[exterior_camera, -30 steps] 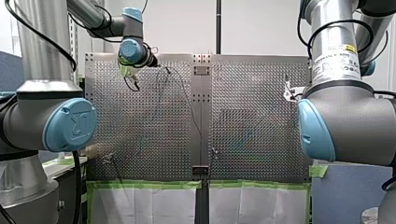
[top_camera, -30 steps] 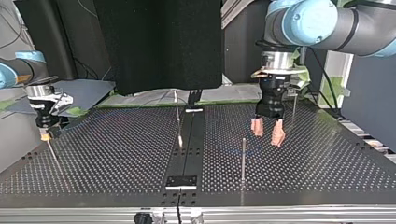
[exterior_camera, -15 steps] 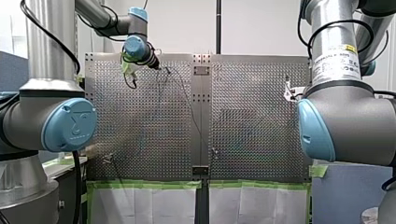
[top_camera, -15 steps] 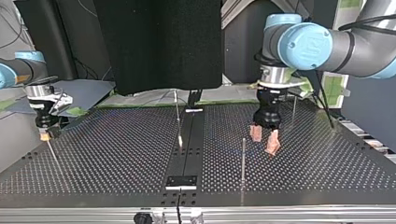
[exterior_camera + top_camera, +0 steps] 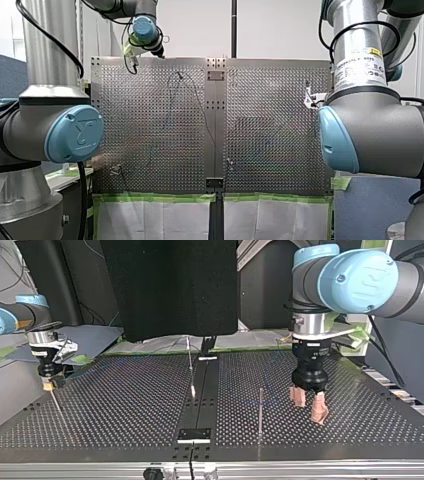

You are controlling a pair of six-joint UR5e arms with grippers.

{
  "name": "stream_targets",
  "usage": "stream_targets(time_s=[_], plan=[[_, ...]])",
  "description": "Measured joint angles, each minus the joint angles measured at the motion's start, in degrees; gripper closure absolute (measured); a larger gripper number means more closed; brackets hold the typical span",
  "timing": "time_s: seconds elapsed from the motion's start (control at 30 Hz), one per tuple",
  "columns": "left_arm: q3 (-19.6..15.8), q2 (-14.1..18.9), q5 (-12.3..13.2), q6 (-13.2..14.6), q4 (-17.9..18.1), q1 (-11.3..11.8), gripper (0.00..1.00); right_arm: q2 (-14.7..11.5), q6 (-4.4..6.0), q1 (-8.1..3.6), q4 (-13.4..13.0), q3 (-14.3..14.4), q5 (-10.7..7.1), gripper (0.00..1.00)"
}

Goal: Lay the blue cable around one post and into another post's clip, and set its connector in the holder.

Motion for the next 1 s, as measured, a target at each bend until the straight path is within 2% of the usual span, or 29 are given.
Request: stream_targets(time_s=[0.27,0.57,0.8,1.0], plan=[[3.4,-0.5,0.3,4.7,-4.7,-0.2,0.0,0.0,-0.02,-0.03,0.0,0.0,-0.01,0.0],[3.7,-1.6,1.0,10.2,-10.2,-1.3,0.0,0.0,-0.02,-0.09,0.0,0.0,-0.03,0.0],[3.7,-1.7,3.3,14.4,-14.4,-1.8,0.0,0.0,0.0,-0.1,-0.1,0.0,-0.01,0.0],[3.7,-1.7,3.8,18.1,-18.1,-1.9,0.0,0.0,0.15,-0.2,-0.1,0.0,0.0,0.0]])
